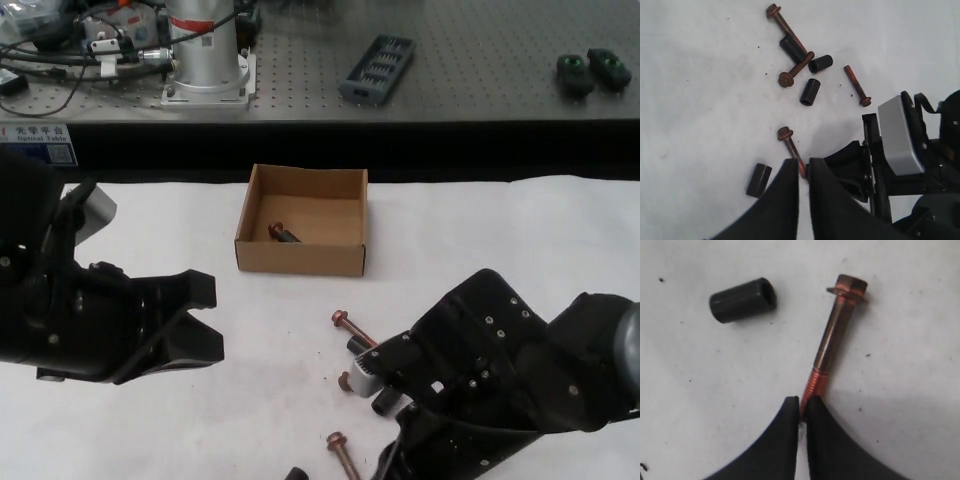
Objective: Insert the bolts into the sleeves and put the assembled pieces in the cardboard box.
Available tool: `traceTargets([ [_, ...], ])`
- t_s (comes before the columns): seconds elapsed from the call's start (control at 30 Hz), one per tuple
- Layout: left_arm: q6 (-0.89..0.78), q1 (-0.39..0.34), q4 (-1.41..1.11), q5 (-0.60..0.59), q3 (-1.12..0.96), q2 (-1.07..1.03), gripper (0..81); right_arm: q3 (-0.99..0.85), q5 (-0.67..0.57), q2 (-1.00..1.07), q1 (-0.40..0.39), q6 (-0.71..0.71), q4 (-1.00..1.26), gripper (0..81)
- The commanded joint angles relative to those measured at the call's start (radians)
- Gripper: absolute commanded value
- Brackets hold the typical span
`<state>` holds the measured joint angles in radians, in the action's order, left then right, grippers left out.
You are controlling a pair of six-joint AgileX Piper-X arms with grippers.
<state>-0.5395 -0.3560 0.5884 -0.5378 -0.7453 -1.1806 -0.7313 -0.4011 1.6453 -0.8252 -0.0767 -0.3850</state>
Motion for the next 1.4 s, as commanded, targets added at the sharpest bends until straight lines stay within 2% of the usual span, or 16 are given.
traceTargets([
  [0.0,0.019,0.003,-0.003,-0.039,-0.010,0.011,6.5,-0.005,-0.012,0.003,-0.004,-0.021,0.054,6.1],
  [0.2,-0.030,0.003,-0.003,-0.055,-0.010,0.011,6.5,-0.005,-0.025,0.003,0.034,-0.070,0.117,6.1],
  [0.43,-0.172,-0.028,-0.010,-0.050,-0.010,0.011,6.5,-0.005,-0.054,-0.048,0.108,-0.058,0.025,6.1],
  [0.53,-0.273,-0.086,-0.016,0.014,-0.010,0.011,6.5,-0.010,0.014,-0.116,0.158,-0.058,0.026,6.1],
  [0.7,-0.495,-0.205,-0.121,0.211,-0.010,0.001,6.5,-0.020,0.082,-0.262,0.246,-0.065,-0.014,6.1],
  [0.77,-0.594,-0.249,-0.159,0.251,-0.010,-0.019,6.5,-0.020,0.119,-0.316,0.268,-0.065,-0.068,6.1],
  [0.9,-0.743,-0.315,-0.193,0.272,-0.010,-0.094,6.5,-0.020,0.229,-0.428,0.301,-0.038,-0.199,6.1],
  [1.03,-0.858,-0.367,-0.231,0.272,-0.010,-0.201,6.5,-0.020,0.235,-0.550,0.314,-0.035,-0.290,6.1],
  [1.2,-0.957,-0.404,-0.337,0.270,-0.010,-0.308,6.6,-0.020,0.244,-0.698,0.314,-0.049,-0.319,6.1],
  [1.3,-1.014,-0.412,-0.398,0.285,-0.010,-0.341,6.7,-0.020,0.296,-0.771,0.314,-0.050,-0.321,6.1],
  [1.37,-1.052,-0.412,-0.411,0.309,-0.010,-0.352,9.8,-0.020,0.306,-0.807,0.314,-0.050,-0.321,6.1],
])
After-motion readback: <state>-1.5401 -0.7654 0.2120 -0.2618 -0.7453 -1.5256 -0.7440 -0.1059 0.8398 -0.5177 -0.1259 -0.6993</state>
